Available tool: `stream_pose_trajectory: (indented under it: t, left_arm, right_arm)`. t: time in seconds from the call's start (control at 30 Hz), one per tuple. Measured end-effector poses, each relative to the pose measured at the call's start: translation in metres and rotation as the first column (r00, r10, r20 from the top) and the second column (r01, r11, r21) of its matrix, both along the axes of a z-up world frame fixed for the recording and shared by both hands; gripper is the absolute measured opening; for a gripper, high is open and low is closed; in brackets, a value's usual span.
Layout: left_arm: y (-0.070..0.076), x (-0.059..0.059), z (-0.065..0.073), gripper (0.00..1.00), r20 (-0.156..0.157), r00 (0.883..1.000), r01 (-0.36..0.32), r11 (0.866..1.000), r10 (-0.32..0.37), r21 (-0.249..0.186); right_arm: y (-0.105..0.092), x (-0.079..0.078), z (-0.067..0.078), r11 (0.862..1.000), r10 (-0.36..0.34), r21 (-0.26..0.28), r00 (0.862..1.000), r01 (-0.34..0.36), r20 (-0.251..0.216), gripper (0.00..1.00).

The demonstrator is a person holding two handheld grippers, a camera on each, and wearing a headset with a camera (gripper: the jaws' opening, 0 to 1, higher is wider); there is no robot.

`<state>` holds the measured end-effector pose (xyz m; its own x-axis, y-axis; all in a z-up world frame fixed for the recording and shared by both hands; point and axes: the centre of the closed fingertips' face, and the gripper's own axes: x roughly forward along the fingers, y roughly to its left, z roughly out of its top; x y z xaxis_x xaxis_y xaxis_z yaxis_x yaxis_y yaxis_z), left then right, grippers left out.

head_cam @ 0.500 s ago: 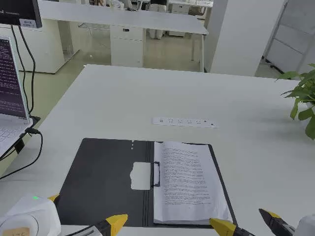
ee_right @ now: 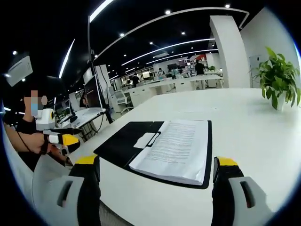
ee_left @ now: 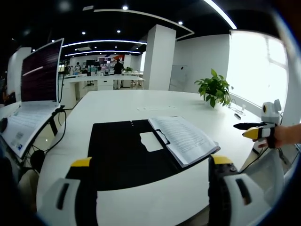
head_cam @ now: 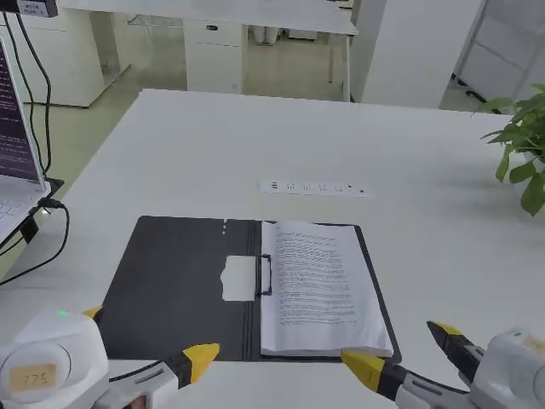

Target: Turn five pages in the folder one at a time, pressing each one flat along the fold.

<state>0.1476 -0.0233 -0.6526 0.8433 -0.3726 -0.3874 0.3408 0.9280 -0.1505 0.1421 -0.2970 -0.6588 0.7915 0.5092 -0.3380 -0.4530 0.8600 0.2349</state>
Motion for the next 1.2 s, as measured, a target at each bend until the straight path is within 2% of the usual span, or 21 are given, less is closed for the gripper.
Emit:
stream_pose_trajectory:
  t: [0.4, 0.67, 1.2]
  left_arm:
    - [0.002, -0.0011, -0.002, 1.0, -0.006, 1.0, 0.005, 1.0, -0.004, 0.017]
    - [0.0032, -0.0011, -0.001, 1.0, -0.001, 1.0, -0.001, 1.0, 0.001, 0.013]
    - [0.0025, -0.002, -0.0025, 1.0, -0.009, 1.0, 0.001, 1.0, -0.001, 0.02]
  right_arm:
    - [-0.001, -0.0041, -0.0037, 1.0, 0.003, -0.014, 1.0, -0.003, -0.015, 1.0]
    - [-0.0025, -0.007, -0.0066, 1.0, 0.0, -0.018, 1.0, -0.001, -0.029, 1.0]
    - [-0.0047, -0.0033, -0.0064, 1.0, -0.007, -0.025, 0.999, 0.006, -0.037, 1.0]
